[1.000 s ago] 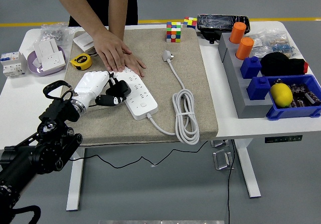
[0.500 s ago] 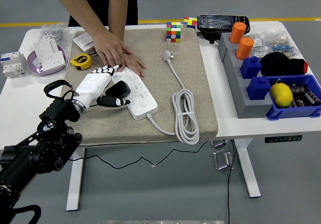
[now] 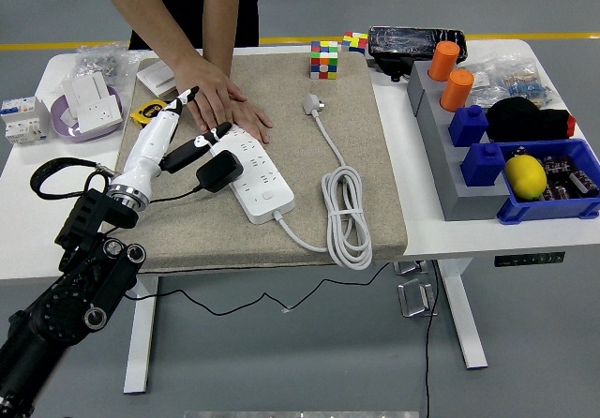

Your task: Pick up the plug,place it near the board,insert it into the board,press the button

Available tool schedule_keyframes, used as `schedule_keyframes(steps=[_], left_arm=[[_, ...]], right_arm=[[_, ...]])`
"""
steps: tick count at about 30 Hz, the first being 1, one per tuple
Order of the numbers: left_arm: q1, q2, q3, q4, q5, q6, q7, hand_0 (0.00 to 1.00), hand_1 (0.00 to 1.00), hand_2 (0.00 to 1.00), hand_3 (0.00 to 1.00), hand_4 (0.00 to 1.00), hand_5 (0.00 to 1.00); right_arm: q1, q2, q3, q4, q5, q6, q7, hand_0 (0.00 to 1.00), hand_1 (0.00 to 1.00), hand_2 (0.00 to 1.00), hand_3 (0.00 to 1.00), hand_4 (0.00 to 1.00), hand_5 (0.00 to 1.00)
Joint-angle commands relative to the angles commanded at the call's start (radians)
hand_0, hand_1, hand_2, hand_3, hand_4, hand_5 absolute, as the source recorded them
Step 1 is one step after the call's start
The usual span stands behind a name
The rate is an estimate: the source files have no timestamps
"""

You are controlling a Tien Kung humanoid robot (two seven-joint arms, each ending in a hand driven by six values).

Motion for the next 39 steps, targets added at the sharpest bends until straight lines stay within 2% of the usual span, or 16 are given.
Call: schedule_keyframes(steps=[2, 5, 9, 16, 26, 32, 39], left_arm=[[0.041, -0.003, 0.012, -0.072, -0.078, 0.001, 0.047, 0.980, 0.998, 0.971, 0.959, 0.998, 0.998], [0.100, -0.003, 0.048, -0.180, -0.178, -0.026, 0.109, 0.980, 0.998, 0.971, 0.959, 0.998, 0.998], [0.141, 0.000, 0.094, -0.253, -0.226, -0.058, 0.130, 0.998, 0.998, 0.978, 0.940, 0.998, 0.998], [0.136, 0.003, 0.141, -0.245, -0.181, -0.074, 0.129, 0.998, 0.998, 0.986, 0.936, 0.998, 0.998], [0.096, -0.001, 0.180, -0.175, -0.120, -0.079, 0.115, 0.998, 0.998, 0.990, 0.932, 0.998, 0.998], [0.097, -0.006, 0.173, -0.146, -0.062, -0.071, 0.104, 0.998, 0.998, 0.990, 0.930, 0.998, 0.998], [0.109, -0.003, 0.145, -0.168, -0.036, -0.063, 0.103, 0.998, 0.998, 0.989, 0.928, 0.998, 0.998]], right_arm=[[-0.002, 0.000, 0.001, 0.000, -0.001, -0.001, 0.000, 0.798, 0.754, 0.739, 0.762, 0.998, 0.998], [-0.005, 0.001, -0.001, -0.001, -0.001, -0.001, 0.000, 0.798, 0.754, 0.739, 0.762, 0.998, 0.998], [-0.005, 0.001, 0.004, 0.000, -0.005, -0.001, 0.001, 0.797, 0.754, 0.739, 0.762, 0.998, 0.998], [0.001, -0.002, 0.007, 0.001, -0.007, -0.003, 0.001, 0.797, 0.754, 0.738, 0.762, 0.998, 0.998], [0.001, -0.003, 0.006, 0.000, -0.004, -0.002, 0.001, 0.796, 0.754, 0.738, 0.762, 0.998, 0.998], [0.001, -0.001, 0.009, 0.000, -0.005, -0.002, 0.002, 0.795, 0.754, 0.738, 0.762, 0.998, 0.998], [0.001, -0.001, 0.011, -0.001, -0.003, -0.002, 0.001, 0.795, 0.754, 0.738, 0.762, 0.998, 0.998]])
